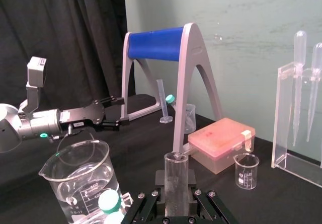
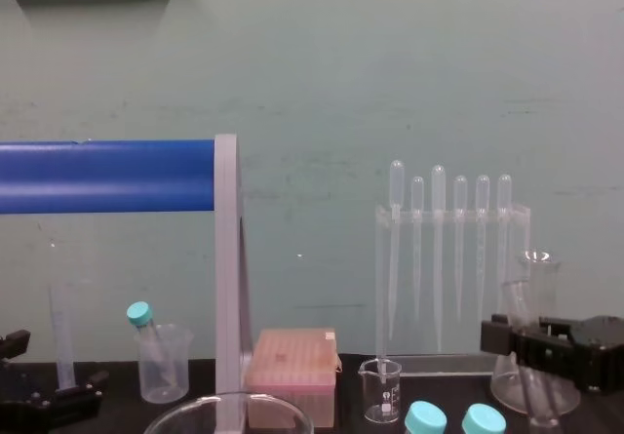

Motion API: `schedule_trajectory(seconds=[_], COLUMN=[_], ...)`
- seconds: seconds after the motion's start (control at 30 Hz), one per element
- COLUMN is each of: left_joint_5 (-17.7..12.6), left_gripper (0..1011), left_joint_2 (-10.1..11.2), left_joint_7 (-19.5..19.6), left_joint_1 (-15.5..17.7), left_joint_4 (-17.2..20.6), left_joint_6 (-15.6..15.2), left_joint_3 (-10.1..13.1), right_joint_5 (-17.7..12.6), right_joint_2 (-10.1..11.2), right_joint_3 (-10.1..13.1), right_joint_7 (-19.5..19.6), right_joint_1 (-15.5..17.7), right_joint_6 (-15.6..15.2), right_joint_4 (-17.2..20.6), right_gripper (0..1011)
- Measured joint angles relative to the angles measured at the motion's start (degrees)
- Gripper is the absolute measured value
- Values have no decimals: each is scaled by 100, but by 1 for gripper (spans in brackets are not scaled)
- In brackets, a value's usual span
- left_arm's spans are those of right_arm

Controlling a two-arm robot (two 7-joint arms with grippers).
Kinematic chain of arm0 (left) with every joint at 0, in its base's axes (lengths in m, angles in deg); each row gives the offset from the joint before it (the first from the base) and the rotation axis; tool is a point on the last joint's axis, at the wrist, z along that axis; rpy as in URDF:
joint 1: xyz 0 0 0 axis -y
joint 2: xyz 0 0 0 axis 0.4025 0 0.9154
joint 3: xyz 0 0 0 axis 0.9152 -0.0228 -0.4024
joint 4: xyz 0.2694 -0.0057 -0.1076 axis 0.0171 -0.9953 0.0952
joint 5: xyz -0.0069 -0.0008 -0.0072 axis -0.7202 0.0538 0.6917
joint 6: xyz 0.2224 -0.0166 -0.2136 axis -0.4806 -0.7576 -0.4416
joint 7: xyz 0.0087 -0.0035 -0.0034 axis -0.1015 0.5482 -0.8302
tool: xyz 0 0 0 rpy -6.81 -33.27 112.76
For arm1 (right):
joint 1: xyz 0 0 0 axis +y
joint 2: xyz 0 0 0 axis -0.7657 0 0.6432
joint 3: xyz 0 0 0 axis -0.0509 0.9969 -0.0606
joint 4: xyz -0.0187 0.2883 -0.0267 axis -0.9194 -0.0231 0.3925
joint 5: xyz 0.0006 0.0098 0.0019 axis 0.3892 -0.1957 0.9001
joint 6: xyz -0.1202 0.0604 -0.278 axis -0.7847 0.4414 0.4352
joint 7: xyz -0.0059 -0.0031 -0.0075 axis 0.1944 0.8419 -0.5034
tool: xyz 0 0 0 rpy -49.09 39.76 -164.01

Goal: Hold the test tube with one hand and immerse one end into the beaker, then return it to the test tube rack.

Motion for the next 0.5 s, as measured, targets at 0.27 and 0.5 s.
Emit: schedule_trajectory(seconds=[0.27, 0.5], left_joint_5=[0, 0], left_gripper=[1000, 1000], left_joint_2=[0, 0], left_joint_7=[0, 0], left_joint_1=[0, 0], left_joint_4=[0, 0], left_joint_6=[0, 0], left_joint_3=[0, 0], right_joint_5=[1, 0], right_joint_2=[-18, -13], right_joint_3=[-28, -17], right_joint_7=[-24, -18], right_joint_1=[-25, -17], right_joint_6=[-25, -21], right_joint_4=[-54, -37], right_gripper=[224, 224])
